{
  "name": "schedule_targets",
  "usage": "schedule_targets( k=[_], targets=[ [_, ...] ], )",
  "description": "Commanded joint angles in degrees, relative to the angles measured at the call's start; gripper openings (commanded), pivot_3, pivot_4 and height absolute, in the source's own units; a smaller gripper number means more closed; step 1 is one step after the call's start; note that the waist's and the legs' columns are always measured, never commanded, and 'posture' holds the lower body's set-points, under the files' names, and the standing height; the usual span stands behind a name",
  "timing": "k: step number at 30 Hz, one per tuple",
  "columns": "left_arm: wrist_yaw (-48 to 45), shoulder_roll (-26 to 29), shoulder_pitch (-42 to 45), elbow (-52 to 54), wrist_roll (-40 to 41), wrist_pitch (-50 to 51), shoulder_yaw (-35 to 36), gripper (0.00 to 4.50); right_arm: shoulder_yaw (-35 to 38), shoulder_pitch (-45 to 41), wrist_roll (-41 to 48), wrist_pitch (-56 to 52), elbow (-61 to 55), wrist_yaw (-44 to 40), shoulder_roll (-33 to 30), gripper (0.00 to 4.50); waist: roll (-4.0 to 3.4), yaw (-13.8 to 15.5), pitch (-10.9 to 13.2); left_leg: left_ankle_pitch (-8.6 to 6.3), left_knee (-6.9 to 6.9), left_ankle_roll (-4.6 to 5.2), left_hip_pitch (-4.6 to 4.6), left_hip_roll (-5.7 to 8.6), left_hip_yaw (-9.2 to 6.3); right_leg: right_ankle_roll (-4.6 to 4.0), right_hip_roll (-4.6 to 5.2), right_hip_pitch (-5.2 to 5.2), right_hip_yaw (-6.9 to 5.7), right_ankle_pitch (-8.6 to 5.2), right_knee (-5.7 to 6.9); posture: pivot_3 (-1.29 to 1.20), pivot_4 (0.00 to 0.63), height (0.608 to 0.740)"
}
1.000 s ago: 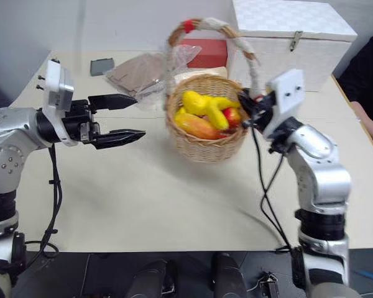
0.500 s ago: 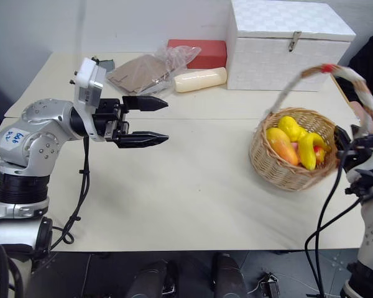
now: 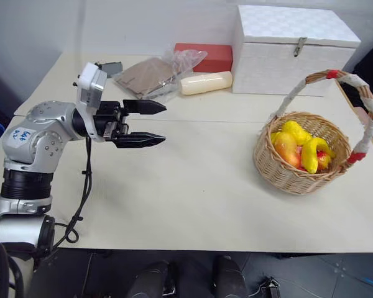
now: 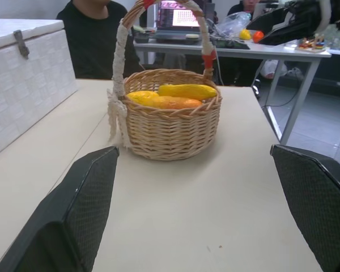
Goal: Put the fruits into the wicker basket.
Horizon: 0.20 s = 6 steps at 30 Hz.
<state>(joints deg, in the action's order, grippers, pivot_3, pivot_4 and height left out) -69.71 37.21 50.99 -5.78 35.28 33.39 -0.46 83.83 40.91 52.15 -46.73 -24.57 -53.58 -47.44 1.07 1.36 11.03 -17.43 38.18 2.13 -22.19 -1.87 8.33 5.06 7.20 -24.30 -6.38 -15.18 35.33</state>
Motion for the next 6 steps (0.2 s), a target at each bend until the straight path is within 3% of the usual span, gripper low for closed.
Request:
schedule_targets(
  k=[1, 6],
  targets=[
    [-1.41, 0.21, 2.28, -2.41, 1.98, 0.30, 3.46, 4.50, 11.36, 6.45, 3.29, -2.28, 11.70, -11.66, -4.95, 4.47, 0.14, -0.10, -0.07, 0.00, 0.00, 0.01, 0.02, -0.01, -0.03, 0.00, 0.00, 0.05, -0.03, 0.00, -0.06, 0.00, 0.150, 0.740],
    [-1.42, 1.18, -0.43, 1.96, 3.45, 2.65, 4.79, 4.50, 10.76, 4.69, 5.19, -3.11, 14.76, -13.69, -10.13, 4.47, 0.32, -0.90, -0.17, -0.06, 0.01, -0.01, 0.07, -0.10, -0.03, -0.03, 0.08, 0.08, 0.10, -0.01, -0.07, 0.00, 0.150, 0.740]
  ],
)
